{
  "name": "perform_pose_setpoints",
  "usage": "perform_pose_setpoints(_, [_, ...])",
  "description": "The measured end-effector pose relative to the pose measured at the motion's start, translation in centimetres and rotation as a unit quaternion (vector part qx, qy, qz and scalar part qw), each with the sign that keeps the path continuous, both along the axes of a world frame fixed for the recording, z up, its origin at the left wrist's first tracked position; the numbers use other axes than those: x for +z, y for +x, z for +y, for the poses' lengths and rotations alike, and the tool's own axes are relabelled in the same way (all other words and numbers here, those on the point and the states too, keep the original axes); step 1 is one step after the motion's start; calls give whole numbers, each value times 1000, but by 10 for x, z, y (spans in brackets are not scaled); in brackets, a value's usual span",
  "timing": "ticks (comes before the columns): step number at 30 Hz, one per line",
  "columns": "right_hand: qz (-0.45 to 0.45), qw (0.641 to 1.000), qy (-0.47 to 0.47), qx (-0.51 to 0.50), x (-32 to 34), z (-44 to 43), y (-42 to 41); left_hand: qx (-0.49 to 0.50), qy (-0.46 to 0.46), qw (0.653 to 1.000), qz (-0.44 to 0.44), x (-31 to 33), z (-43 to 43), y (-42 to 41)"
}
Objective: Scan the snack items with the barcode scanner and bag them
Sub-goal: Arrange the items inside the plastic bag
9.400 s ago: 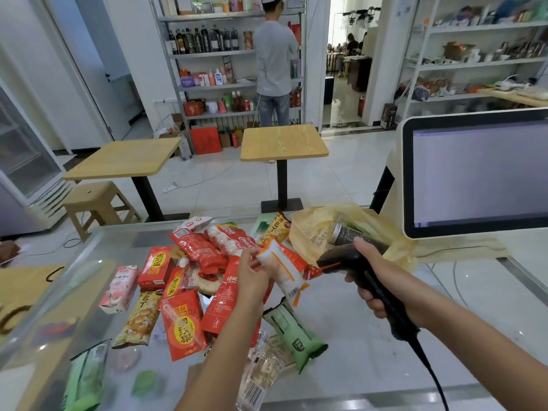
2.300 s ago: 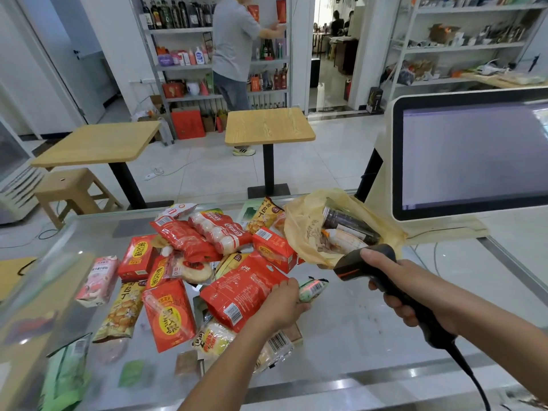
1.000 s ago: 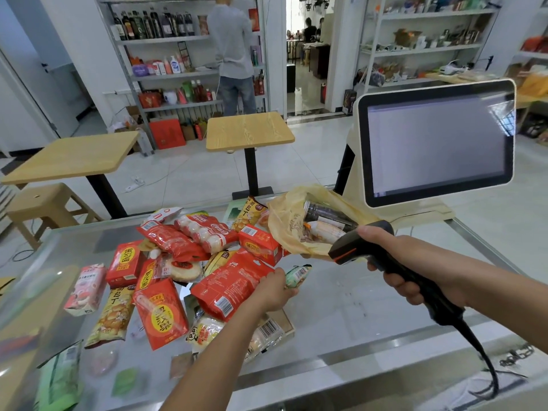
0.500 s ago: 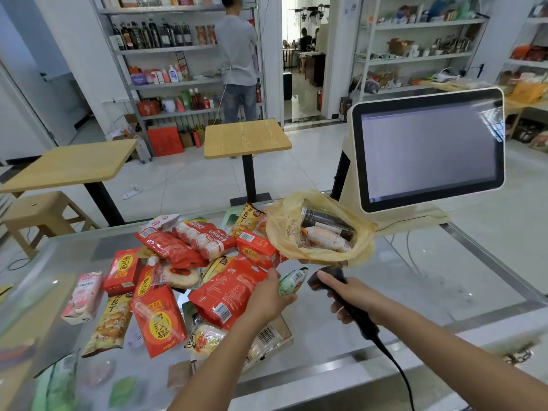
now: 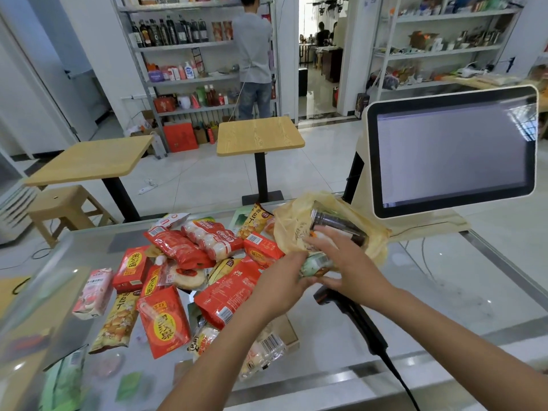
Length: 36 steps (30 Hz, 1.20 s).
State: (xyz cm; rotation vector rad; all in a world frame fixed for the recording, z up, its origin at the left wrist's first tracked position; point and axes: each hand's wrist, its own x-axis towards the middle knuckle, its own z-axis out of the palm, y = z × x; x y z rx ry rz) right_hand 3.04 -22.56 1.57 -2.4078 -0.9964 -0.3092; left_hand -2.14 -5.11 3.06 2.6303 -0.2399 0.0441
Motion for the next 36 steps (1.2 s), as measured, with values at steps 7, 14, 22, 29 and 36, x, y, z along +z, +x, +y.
perform_pose_setpoints(7, [161, 932, 223, -235, 5, -30, 34, 73, -59, 991, -100, 20, 14, 24])
perform_pose_setpoints(14, [326, 899, 203, -209, -8, -16, 53, -65, 71, 994, 52, -15, 5, 40])
perform_pose_setpoints(22, [236, 946, 16, -220, -14, -24, 80, -15, 87, 993, -78, -15, 9, 44])
perform_pose_setpoints(29, [158, 937, -266, -163, -18, 0, 74, -35, 46, 998, -30, -25, 3, 34])
perform_pose_setpoints(36, [213, 950, -197, -117, -10, -8, 72, -1, 22, 998, -61, -45, 17, 10])
